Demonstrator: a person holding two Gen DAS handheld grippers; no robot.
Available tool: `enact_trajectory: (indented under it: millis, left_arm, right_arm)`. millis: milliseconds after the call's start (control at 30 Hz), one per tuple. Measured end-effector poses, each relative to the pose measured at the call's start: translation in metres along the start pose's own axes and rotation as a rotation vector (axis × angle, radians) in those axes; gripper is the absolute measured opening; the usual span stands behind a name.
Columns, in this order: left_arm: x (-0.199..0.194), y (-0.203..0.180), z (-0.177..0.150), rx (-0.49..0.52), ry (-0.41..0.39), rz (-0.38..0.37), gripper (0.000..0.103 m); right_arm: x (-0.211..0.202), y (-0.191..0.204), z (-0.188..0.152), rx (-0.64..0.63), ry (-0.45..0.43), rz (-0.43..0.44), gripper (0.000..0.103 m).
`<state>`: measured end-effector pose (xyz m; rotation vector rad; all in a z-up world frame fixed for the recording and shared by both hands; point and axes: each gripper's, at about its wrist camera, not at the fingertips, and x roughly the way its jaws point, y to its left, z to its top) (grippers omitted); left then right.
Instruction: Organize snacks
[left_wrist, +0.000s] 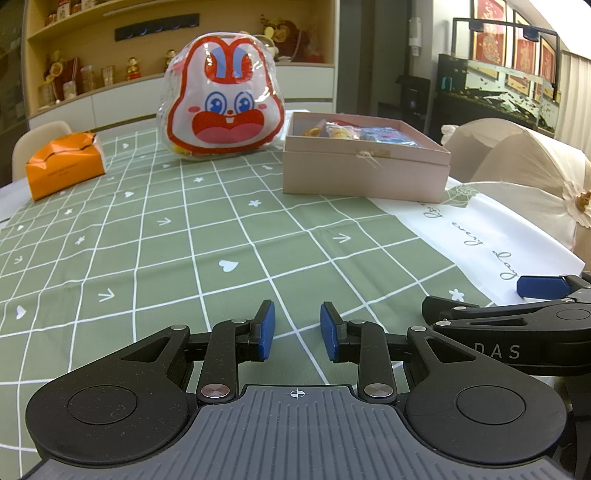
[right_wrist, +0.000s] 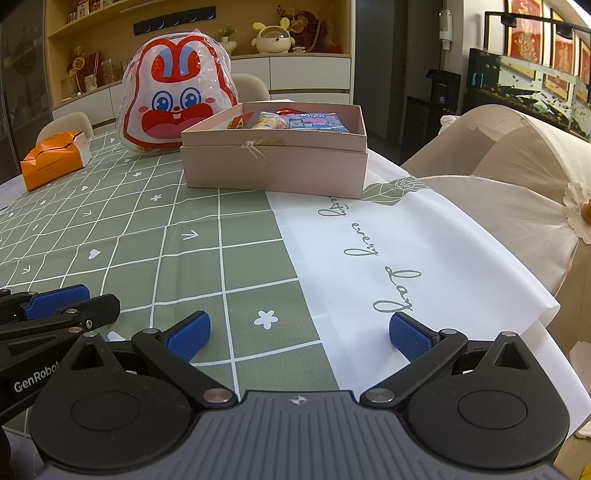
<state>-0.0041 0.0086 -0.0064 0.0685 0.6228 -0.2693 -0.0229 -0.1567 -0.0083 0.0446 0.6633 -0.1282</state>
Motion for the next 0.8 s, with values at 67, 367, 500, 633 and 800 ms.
enact_trajectory:
  millis: [67, 367, 500, 633, 800]
  left_arm:
    - [0.0000, 0.0001, 0.0000, 0.000, 0.000, 0.000, 0.031]
    - [-0.0001, 0.0000, 0.0000, 0.000, 0.000, 0.000, 0.031]
    - [-0.0002, -0.0001, 0.0000, 0.000, 0.000, 0.000, 0.031]
    - [-0.0002, -0.0002, 0.0000, 0.001, 0.000, 0.000, 0.031]
    - [-0.0003, -0.0010, -0.0005, 0.011, -0.001, -0.003, 0.031]
  right_arm:
    - [0.0000, 0.0000, 0.0000, 0.000, 0.000, 0.000, 0.103]
    - [0.0001, -0.0001, -0.0002, 0.000, 0.000, 0.000, 0.103]
    - [0.0001, -0.0001, -0.0002, 0.000, 0.000, 0.000, 0.103]
    - [0.0000, 0.0000, -0.0001, 0.001, 0.000, 0.000, 0.103]
    - [-0.0001, -0.0001, -0.0001, 0.001, 0.000, 0.000, 0.103]
